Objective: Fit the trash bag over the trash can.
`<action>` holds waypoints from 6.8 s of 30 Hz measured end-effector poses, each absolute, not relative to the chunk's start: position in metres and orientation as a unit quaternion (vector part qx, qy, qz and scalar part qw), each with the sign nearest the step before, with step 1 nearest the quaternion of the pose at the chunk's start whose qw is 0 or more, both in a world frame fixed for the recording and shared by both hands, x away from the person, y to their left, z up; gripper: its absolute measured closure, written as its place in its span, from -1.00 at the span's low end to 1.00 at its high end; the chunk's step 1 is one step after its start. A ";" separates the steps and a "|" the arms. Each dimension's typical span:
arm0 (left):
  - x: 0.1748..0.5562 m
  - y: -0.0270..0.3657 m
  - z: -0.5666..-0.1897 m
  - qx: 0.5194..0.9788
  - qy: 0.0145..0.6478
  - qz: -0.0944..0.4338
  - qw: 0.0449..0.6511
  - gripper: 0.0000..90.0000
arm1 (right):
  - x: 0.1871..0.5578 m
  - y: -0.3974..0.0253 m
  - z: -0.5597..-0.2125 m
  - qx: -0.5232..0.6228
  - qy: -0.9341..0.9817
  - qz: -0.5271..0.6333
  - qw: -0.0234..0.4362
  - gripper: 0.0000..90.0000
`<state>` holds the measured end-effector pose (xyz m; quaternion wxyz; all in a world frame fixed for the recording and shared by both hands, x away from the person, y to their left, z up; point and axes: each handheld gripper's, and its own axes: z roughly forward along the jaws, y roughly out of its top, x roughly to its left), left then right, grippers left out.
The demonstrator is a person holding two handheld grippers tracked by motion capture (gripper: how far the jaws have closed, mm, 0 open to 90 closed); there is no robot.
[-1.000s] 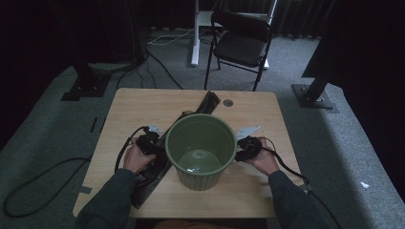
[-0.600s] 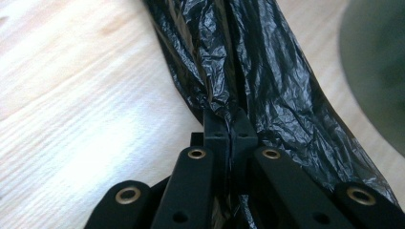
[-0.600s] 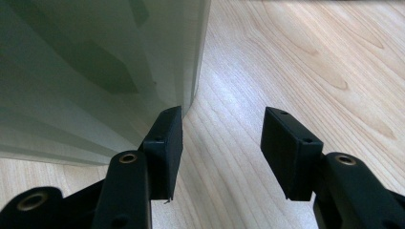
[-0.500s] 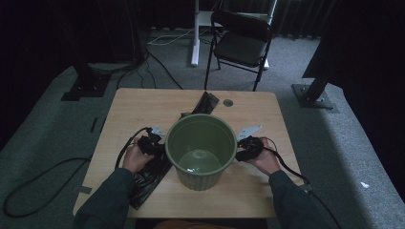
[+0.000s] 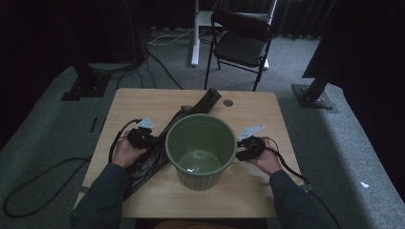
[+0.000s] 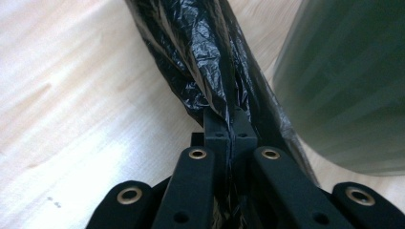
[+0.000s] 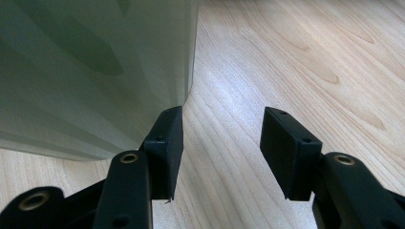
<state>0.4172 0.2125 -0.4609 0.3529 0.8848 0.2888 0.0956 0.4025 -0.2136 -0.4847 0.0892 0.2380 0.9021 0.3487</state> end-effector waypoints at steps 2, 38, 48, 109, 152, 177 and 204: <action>0.416 0.216 -0.451 0.882 0.285 0.100 0.361 0.98 | 0.402 -0.214 -0.485 0.238 0.902 0.349 0.089 0.10; 0.402 0.220 -0.361 0.855 0.225 0.131 0.449 0.98 | 0.402 -0.214 -0.485 0.233 0.904 0.349 0.085 0.10; 0.398 0.213 -0.339 0.843 0.204 0.120 0.483 0.98 | 0.402 -0.212 -0.485 0.230 0.905 0.348 0.083 0.11; 0.410 0.003 -0.279 0.857 0.030 0.004 0.514 0.95 | 0.404 -0.219 -0.485 0.231 0.903 0.352 0.085 0.12; 0.415 0.106 -0.330 0.866 0.137 0.032 0.480 0.93 | 0.401 -0.242 -0.459 0.252 0.876 0.396 0.115 0.11; 0.415 0.113 -0.330 0.870 0.143 0.039 0.471 0.93 | 0.424 -0.223 -0.423 0.260 0.847 0.416 0.207 0.03; 0.407 0.126 -0.329 0.860 0.167 0.073 0.476 0.18 | 0.425 -0.239 -0.365 0.258 0.807 0.484 0.217 1.00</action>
